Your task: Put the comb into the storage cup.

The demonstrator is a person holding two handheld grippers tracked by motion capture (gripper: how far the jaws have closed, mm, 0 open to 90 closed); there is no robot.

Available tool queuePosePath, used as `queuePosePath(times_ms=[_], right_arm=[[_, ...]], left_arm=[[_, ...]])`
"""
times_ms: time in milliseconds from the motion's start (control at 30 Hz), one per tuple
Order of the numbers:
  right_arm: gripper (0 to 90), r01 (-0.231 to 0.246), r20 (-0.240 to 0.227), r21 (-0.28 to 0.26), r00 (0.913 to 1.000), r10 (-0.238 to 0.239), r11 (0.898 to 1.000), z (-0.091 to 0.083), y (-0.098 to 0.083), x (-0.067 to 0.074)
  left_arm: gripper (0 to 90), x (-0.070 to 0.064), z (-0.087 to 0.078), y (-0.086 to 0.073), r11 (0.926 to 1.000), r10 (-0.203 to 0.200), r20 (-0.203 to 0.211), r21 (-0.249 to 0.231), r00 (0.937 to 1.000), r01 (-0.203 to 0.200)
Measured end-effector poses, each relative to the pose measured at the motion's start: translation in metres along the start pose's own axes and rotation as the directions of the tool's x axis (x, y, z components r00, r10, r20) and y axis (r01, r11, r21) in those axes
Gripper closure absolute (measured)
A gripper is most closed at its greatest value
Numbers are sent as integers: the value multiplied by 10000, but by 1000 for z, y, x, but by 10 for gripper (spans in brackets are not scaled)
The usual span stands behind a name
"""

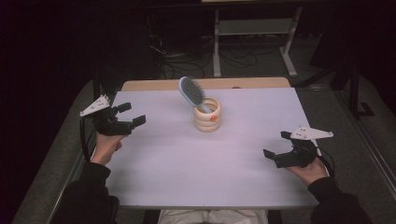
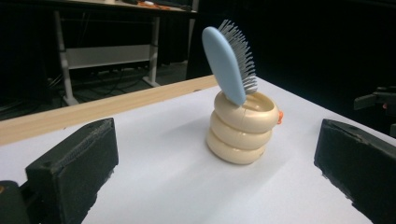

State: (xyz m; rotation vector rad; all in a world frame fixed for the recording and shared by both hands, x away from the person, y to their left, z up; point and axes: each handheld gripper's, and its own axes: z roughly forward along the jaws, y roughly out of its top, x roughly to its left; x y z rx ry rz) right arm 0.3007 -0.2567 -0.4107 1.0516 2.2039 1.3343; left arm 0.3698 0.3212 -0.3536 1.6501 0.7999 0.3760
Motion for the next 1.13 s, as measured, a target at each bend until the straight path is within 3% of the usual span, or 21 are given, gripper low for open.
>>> queuePosePath(times_ms=[433, 633, 733, 900, 1033, 1133], right_arm=[[0, 62, -70, 145, 10000, -61, 9999, 3, 0, 2], [0, 32, -84, 117, 10000, -31, 9999, 2, 0, 2], [0, 28, -100, 108, 9999, -27, 9999, 2, 0, 2], [0, 4, -309, 40, 9995, -3, 10000, 1, 0, 2], [0, 12, -363, 29, 9993, -10, 10000, 1, 0, 2], [0, -29, -385, 10, 9993, 29, 10000, 1, 0, 2]], left_arm=[[0, 14, -28, -25, 9992, -361, -353, -187, 9987, 355], [0, 15, -40, -39, 9993, -320, -647, -222, 9974, 307], [0, 15, -48, -47, 9996, -231, -898, -202, 9957, 214], [0, 13, -52, -60, 9999, -92, -968, -123, 9953, 80], [0, 9, -52, -67, 9992, 249, -957, 320, 9951, -219], [0, 8, -53, -70, 9988, 273, -972, 428, 9949, -233]])
